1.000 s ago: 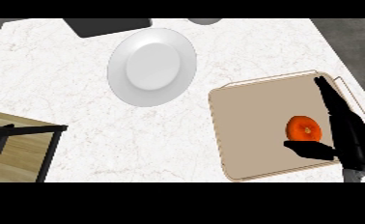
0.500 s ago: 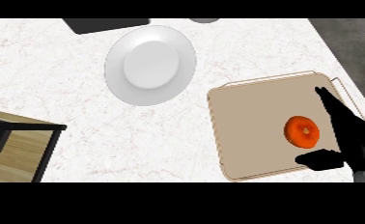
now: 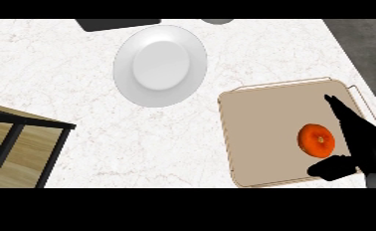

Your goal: Pick the squash from the tray and place it in the plate

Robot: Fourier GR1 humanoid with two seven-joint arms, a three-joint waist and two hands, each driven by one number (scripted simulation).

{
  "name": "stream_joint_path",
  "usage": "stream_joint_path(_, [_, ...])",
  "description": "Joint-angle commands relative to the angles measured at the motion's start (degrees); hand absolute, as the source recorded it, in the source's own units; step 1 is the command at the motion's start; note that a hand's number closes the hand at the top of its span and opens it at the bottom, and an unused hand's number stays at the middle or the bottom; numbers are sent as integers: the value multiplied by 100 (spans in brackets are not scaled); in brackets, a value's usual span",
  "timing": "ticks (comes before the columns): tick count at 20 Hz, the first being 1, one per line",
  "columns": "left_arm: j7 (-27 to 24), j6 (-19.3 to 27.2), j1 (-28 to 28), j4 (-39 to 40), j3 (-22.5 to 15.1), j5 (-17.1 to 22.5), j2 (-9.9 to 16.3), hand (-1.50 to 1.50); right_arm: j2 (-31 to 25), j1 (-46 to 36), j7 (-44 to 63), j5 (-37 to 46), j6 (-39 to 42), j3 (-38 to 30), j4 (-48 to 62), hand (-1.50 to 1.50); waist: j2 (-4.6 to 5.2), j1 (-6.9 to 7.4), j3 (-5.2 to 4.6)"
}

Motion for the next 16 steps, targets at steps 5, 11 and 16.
stream_joint_path(5, [-207, -888, -1264, -487, -434, -689, -416, 0, -87, -62, 469, -175, 466, -70, 256, -150, -63, 180, -16])
stream_joint_path(11, [-121, -935, -1737, -132, -725, -630, -763, 0, 46, -12, 420, -170, 434, -21, 485, -150, -67, 242, -10])
stream_joint_path(16, [-114, -985, -2004, 1, -921, -611, -880, 0, 75, -6, 510, -214, 508, -83, 742, -150, -85, 367, -9])
